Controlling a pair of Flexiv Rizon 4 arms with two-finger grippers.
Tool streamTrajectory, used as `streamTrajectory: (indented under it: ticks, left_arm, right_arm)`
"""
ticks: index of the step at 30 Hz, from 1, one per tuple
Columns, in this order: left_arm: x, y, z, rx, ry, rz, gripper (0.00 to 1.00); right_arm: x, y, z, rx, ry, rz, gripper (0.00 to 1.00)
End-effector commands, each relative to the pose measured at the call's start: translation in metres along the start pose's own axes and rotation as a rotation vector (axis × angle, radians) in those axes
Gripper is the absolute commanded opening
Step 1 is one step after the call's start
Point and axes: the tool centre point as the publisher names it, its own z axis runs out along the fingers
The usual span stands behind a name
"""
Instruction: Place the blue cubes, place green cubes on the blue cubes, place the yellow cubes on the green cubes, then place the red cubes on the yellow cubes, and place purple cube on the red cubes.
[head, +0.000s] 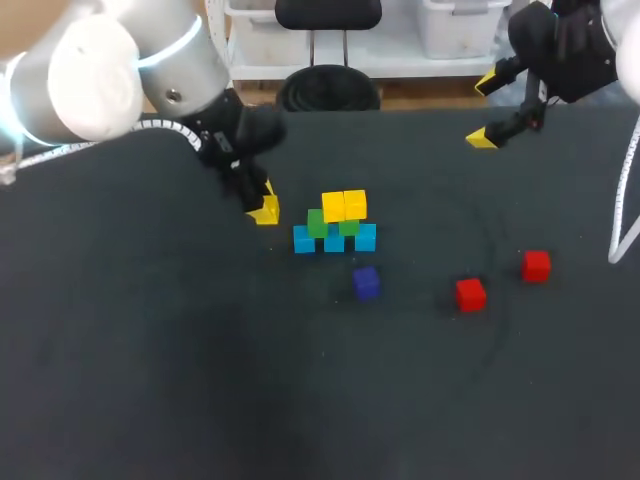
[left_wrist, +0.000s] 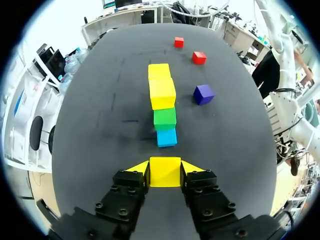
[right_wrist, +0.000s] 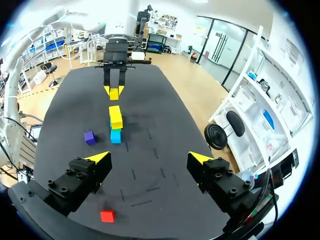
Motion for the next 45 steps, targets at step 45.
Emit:
streamTrajectory:
  ticks: [45]
  left_arm:
    - [-0.061,-0.011,0.003,-0.041,-0.025,-0.037,0.0]
  right_arm:
    - [0.0,-0.001,0.001,-0.003,-0.002,-0.001,1.0]
